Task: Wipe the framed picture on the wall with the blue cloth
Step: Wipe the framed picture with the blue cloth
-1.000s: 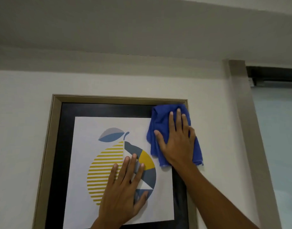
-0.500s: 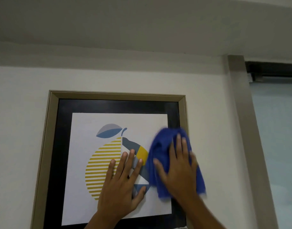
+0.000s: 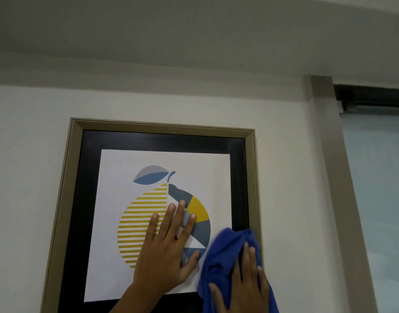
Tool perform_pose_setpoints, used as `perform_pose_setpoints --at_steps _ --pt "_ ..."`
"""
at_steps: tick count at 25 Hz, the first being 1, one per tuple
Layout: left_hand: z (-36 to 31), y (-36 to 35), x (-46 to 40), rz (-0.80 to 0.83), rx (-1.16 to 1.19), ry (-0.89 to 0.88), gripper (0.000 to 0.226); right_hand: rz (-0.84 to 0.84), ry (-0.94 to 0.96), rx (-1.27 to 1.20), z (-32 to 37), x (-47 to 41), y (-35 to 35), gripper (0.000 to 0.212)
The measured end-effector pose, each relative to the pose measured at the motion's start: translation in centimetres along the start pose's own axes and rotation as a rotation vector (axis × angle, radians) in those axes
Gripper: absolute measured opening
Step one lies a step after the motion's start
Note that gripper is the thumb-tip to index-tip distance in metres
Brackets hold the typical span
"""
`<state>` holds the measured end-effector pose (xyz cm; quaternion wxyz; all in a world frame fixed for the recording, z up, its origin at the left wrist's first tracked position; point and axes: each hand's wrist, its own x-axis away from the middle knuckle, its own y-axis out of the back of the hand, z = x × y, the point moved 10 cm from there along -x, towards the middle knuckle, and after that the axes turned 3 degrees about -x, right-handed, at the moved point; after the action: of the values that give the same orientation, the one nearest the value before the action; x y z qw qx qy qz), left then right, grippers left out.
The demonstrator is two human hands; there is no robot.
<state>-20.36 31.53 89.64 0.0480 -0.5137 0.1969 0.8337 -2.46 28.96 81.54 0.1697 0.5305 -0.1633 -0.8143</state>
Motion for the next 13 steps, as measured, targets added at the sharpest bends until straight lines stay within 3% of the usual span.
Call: perform_pose_setpoints --at_steps 4,8,10,13 --pt "-0.3 0.1 0.0 -0.02 -0.013 -0.004 0.081 -0.212 0.274 0.081 4.9 -5.7 5.9 0.089" --pt "-0.4 0.0 -0.1 -0.044 -0.014 -0.001 0.08 -0.337 0.283 0.033 9.8 -16.8 12.9 0.083" --pt "-0.5 -0.2 0.1 -0.057 -0.008 0.001 0.079 -0.346 0.268 0.059 9.8 -16.8 12.7 0.08" --pt "-0.4 0.2 0.1 -0.068 -0.015 -0.002 0.08 -0.311 0.218 0.027 6.2 -8.7 7.2 0.08"
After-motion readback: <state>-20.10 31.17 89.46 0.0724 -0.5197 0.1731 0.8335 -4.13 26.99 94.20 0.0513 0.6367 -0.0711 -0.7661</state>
